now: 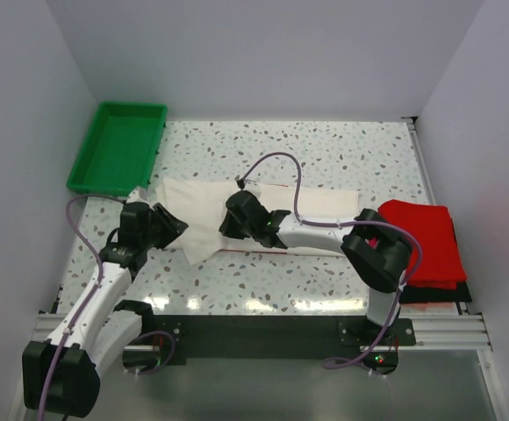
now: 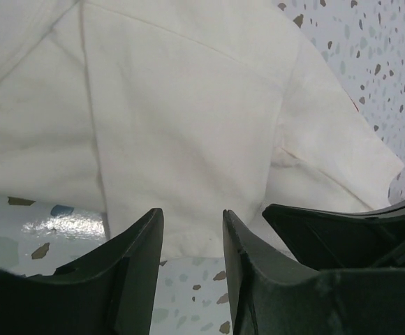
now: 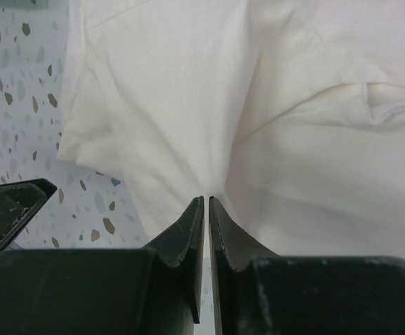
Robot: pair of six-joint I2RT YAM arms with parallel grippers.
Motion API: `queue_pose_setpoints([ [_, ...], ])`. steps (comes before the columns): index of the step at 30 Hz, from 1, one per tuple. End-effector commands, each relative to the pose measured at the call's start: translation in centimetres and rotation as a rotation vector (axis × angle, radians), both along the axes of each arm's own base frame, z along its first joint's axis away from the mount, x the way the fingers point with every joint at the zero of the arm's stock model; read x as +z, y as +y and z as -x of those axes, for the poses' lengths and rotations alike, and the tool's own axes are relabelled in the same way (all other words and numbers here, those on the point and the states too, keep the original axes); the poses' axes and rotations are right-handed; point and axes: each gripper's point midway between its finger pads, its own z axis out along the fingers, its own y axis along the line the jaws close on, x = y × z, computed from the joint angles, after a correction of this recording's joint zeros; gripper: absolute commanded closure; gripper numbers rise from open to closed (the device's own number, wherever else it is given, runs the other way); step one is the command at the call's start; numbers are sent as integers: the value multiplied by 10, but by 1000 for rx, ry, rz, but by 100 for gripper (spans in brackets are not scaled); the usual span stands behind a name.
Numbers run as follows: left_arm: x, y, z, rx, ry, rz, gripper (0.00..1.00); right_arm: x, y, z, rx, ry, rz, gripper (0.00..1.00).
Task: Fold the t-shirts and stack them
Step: Fold the tshirt
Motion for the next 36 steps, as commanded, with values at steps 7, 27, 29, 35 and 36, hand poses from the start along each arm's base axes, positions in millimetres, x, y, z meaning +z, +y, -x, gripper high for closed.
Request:
queue_pose_setpoints([
  [7,-63,15,38,144,157,16,56,29,-9,-2,20,-65,17,88],
  [27,-108,-3,60,91,200,115,75,-12,-2,9,115,-14,73,55],
  [29,-110,-3,60,88,206,114,81,-18,-1,8,118,-6,80,55],
  [35,-103,-7,56,64,191,124,100,-20,4,6,124,-6,81,56],
  [36,-97,-8,51,60,176,126,100,-19,4,5,124,-7,82,58],
])
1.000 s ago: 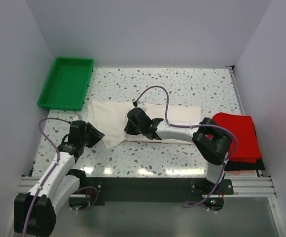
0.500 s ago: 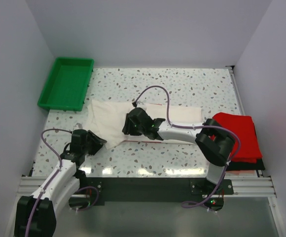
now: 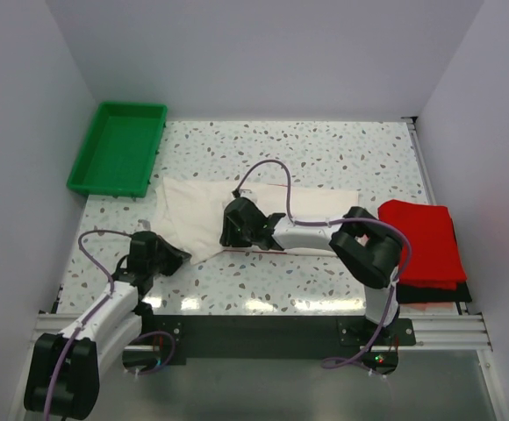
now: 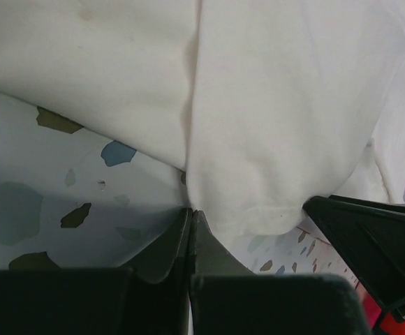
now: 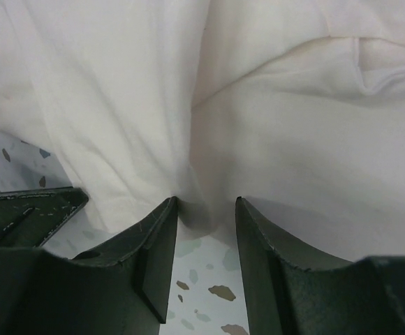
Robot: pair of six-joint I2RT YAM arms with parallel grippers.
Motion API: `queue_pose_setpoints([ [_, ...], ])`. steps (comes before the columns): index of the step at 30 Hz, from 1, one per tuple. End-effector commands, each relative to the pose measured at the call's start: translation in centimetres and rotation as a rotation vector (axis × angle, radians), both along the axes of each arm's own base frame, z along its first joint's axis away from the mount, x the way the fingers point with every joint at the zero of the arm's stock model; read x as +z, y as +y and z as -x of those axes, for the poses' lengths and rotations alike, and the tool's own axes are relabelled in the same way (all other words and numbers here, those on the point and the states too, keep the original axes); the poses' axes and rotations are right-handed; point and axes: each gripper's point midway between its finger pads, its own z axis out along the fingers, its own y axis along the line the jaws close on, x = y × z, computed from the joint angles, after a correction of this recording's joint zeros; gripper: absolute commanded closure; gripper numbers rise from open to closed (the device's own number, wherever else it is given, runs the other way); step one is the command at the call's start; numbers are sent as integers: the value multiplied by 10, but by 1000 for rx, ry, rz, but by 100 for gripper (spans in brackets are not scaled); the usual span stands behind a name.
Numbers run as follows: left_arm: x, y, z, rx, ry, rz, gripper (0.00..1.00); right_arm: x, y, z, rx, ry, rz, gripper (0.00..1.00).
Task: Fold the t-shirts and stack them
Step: Fold the tshirt
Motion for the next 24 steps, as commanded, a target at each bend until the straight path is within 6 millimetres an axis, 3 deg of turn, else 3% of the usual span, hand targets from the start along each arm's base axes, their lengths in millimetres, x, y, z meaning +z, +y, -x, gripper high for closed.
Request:
queue_pose_setpoints([
  [1,1,-2,5,-38,15,-18,100,27,15,-14,11,-59,-53,59],
  [5,29,-2,-7,-37,-48,-25,100,38,15,-15,12,-75,-54,82],
  [11,66,1,-14,-31,-122,-42,100,56,14,-15,20,-93,-66,100],
  [19,102,3,-20,-30,-186,-53,100,83,4,-13,17,-129,-63,98],
  [24,135,7,-35,-17,-254,-83,100,93,-2,-14,-8,-143,-73,68],
])
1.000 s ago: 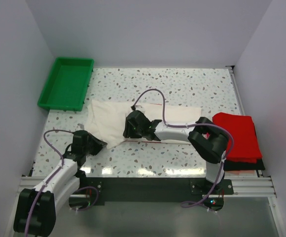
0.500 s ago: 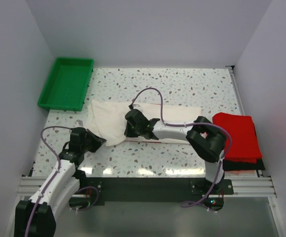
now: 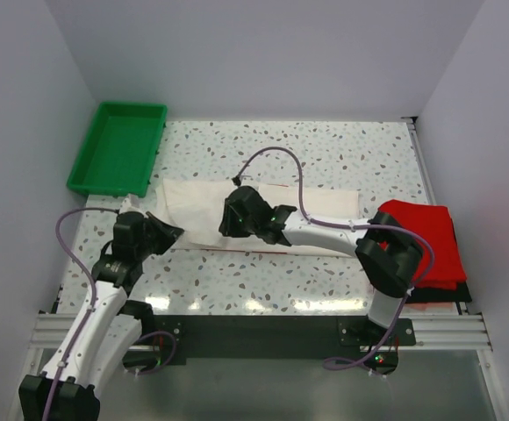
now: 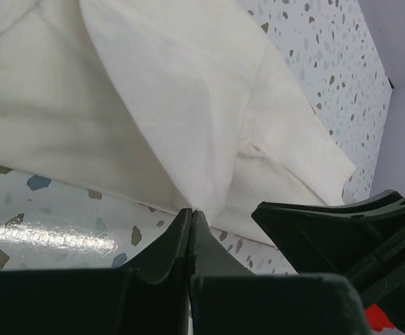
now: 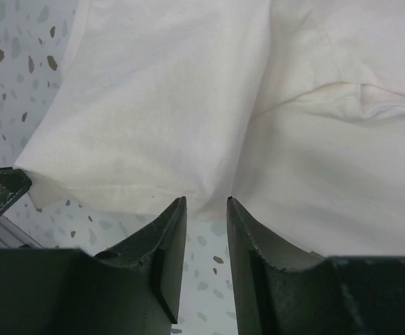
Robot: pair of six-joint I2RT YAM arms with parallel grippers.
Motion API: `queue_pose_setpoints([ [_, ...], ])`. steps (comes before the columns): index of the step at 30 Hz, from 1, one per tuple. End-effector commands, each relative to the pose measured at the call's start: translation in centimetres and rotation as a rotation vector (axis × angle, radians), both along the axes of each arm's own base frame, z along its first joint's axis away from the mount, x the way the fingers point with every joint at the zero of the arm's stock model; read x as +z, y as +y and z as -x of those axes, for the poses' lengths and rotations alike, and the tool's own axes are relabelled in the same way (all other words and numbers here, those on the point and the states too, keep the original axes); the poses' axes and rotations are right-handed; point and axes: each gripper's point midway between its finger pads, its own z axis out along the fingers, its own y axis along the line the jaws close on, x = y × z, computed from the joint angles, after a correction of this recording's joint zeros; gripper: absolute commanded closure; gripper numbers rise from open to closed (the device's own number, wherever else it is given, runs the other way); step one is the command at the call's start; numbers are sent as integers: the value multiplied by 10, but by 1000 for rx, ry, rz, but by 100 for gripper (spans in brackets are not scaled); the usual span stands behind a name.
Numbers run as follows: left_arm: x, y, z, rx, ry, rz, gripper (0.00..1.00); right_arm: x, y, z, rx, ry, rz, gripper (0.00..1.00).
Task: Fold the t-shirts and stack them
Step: Fold the tshirt
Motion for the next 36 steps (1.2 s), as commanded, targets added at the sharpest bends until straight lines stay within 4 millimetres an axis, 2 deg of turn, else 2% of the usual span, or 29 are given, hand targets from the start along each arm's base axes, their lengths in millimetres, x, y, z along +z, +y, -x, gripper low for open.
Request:
queue_pose_setpoints([
  [1,35,5,-15,1,-82,-56,100,30,-6,-8,-41,-58,-27,66],
  [4,55,12,-28,26,-112,-97,100,28,-12,-9,-73,-51,-39,61],
  [8,65,23,-42,72,-125,-153,100,21,-10,-9,-87,-29,-61,62],
  [18,53,32,-66,84,-83,-199,100,-12,23,-17,-60,36,-61,62],
  [23,45,42,-74,109,-67,-212,100,-22,37,-22,-53,50,-87,56],
  [28,36,50,-80,118,-44,-222,100,-26,41,-21,-58,68,-104,54],
  [32,30,60,-85,138,-33,-226,100,-19,49,-24,-58,61,-151,52],
  [36,22,63,-89,137,-16,-226,100,-21,58,-22,-41,81,-165,50],
])
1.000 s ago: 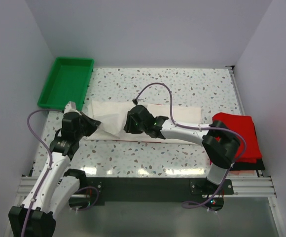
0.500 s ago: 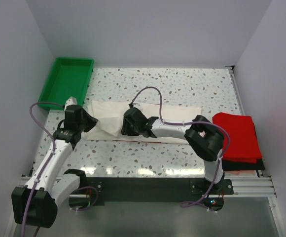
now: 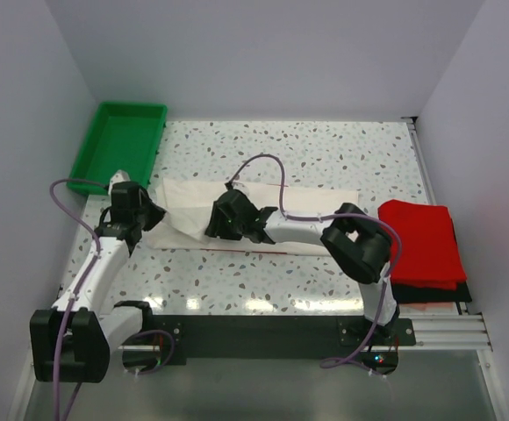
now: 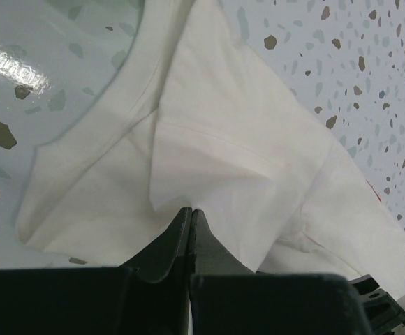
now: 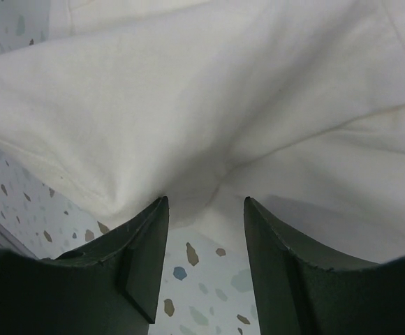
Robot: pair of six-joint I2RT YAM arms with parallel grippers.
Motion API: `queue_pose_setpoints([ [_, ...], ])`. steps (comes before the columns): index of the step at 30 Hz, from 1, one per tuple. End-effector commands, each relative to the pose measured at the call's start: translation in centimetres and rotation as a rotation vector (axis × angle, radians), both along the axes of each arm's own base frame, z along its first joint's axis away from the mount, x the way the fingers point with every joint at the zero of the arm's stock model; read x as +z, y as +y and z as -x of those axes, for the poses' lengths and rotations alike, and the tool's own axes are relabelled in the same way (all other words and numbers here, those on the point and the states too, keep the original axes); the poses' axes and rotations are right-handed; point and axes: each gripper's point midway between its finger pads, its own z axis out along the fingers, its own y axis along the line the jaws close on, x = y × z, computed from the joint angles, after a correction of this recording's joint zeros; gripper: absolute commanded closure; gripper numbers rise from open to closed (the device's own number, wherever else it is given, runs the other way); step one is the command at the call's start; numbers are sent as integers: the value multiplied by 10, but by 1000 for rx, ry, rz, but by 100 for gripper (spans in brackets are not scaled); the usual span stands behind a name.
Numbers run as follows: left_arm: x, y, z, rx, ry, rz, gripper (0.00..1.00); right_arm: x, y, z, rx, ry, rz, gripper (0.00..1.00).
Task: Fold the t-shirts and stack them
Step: Fold the tshirt
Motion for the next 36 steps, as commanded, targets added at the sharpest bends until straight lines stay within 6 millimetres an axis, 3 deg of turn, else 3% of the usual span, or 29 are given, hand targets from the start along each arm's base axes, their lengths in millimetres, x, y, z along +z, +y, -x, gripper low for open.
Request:
queue_pose_setpoints([
  [1,21,4,-22,-14,-83,-19,100,23,26,-11,2,-30,-101,49],
  [20,-12,2,-33,-14,-8,-3,100,-1,41,3,42,15,-38,45],
  [24,-13,2,-33,-15,-7,-2,100,-2,42,2,35,19,-41,49],
  [28,-12,2,-33,-16,-11,-3,100,-1,44,0,29,16,-41,60],
  [36,-11,-3,-33,-37,-13,13,100,-3,44,-3,24,18,-21,65],
])
